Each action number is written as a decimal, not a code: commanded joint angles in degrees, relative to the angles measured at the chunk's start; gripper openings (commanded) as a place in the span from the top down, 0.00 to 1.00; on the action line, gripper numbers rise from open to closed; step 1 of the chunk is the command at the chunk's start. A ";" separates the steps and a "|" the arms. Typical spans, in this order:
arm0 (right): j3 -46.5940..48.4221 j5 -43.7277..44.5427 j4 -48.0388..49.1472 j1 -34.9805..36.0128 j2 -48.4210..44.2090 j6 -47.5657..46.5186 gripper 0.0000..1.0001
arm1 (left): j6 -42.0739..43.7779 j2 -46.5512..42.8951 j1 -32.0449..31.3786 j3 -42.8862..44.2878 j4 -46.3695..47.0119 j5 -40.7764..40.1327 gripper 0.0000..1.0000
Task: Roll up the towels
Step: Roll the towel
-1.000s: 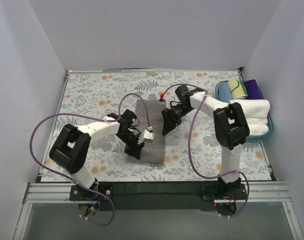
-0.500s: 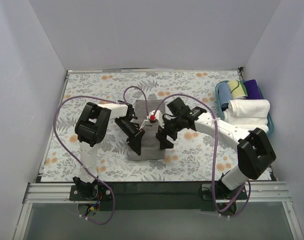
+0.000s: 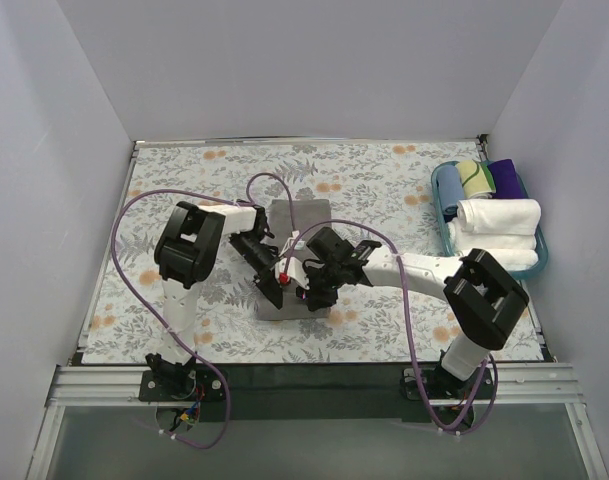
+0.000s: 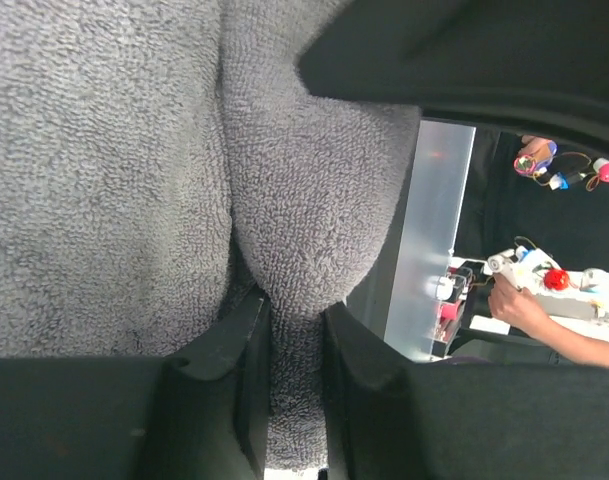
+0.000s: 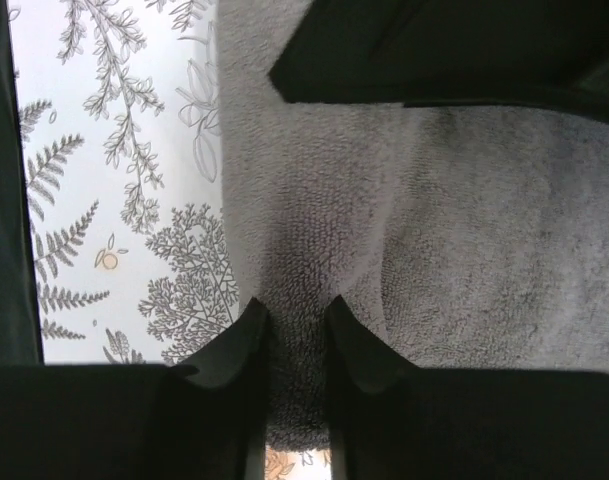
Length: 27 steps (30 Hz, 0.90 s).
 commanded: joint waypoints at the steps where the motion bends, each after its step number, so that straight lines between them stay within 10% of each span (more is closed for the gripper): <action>1: -1.15 0.66 0.67 -0.01 1.87 -0.57 0.83 | 1.71 0.32 0.83 -0.83 15.79 -12.02 0.83; 3: -1.59 -1.10 0.32 -0.28 1.79 -0.66 0.98 | 1.53 -1.53 1.27 -1.88 17.02 -11.49 0.75; 10: 5.06 -14.18 -13.27 -6.68 8.36 -0.48 0.99 | -0.57 -20.76 7.58 -10.39 27.03 -9.73 0.43; 18: 16.85 -30.53 -29.63 -12.66 22.87 -4.07 0.99 | -2.61 -50.20 7.25 -24.72 40.50 -16.30 0.29; 27: 24.33 -36.79 -33.61 -18.38 34.83 -3.56 0.99 | 5.65 -67.72 -16.55 -42.57 51.47 -40.13 0.21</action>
